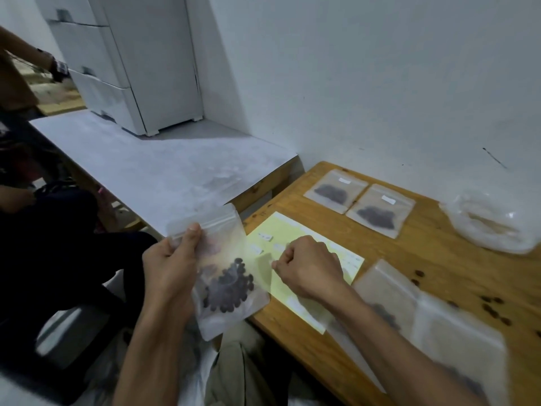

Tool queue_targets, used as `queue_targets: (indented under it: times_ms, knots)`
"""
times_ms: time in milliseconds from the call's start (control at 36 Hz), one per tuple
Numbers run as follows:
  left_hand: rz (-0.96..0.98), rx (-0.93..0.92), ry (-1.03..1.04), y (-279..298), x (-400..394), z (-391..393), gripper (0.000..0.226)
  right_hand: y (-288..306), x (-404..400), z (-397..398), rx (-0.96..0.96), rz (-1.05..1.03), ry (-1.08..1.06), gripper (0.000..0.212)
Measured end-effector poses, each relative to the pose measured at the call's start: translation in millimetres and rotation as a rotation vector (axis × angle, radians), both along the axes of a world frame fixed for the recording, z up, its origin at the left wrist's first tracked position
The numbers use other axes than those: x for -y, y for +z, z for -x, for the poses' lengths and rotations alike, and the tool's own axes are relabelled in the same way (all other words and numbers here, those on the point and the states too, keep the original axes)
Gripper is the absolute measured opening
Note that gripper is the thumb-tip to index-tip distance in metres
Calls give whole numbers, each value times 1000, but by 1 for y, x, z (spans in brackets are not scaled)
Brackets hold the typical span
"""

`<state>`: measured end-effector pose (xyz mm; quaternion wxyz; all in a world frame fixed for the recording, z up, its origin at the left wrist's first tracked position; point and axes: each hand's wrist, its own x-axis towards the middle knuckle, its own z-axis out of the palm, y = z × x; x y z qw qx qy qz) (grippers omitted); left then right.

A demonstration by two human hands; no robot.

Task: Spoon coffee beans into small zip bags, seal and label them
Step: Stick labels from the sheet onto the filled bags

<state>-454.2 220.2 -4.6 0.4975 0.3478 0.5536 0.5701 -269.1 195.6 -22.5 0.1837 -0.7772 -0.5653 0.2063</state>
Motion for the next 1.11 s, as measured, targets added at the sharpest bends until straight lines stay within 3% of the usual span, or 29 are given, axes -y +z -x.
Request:
queue_targets:
  times_ms: [139,278,583,1111]
  knots:
    - [-14,10,-42,5,5,-3,39,34,19,-13,-165,-136,50,21]
    - [14,1,-202,16,16,-30,32,83,39,-27,-160,-162,246,26]
    - [-22,-58,-519,34,46,-102,29,98,56,-55,143,-189,179,24]
    - [-66,-86,-642,40,57,-146,28,103,65,-100,299,-176,122,16]
